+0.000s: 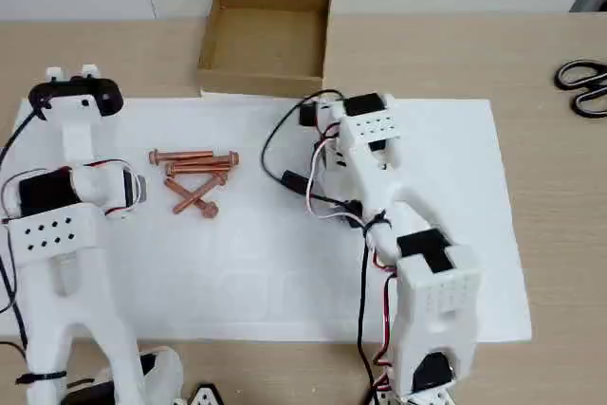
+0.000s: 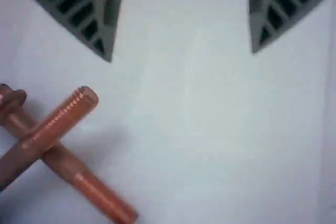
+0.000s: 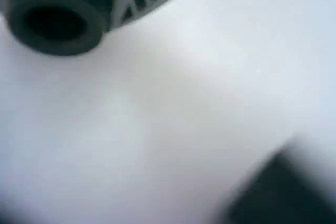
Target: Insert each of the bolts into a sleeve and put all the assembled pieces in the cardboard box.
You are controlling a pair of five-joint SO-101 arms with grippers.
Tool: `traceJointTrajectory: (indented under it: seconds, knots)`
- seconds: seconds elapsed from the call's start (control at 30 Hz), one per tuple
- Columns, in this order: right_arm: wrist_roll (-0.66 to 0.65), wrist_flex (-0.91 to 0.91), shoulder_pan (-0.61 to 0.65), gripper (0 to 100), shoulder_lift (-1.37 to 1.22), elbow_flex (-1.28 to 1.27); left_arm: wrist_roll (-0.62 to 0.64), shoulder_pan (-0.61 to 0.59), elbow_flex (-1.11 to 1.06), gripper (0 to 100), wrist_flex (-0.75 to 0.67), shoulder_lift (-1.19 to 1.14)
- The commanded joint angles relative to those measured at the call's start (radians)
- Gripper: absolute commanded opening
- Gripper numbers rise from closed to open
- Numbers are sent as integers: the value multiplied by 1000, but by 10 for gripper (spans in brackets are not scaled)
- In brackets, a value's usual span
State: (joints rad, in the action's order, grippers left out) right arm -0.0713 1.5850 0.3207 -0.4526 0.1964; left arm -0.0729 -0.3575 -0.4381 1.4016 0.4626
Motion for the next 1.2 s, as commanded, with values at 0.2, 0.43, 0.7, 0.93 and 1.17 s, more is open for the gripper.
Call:
traceJointTrajectory:
  seconds: [0.2,0.43,0.7,0.93,1.17]
  knots:
    - [-71,62,-21,4,292,41,-61,104,303,164,149,-250]
    - [-66,94,-90,4,295,41,-233,267,522,164,195,-632]
    - [-66,105,-101,4,298,41,-259,325,799,164,195,-962]
    - [-66,104,-101,4,298,41,-259,327,990,163,273,-1163]
    - [-66,101,-101,4,295,41,-258,327,1116,115,321,-1263]
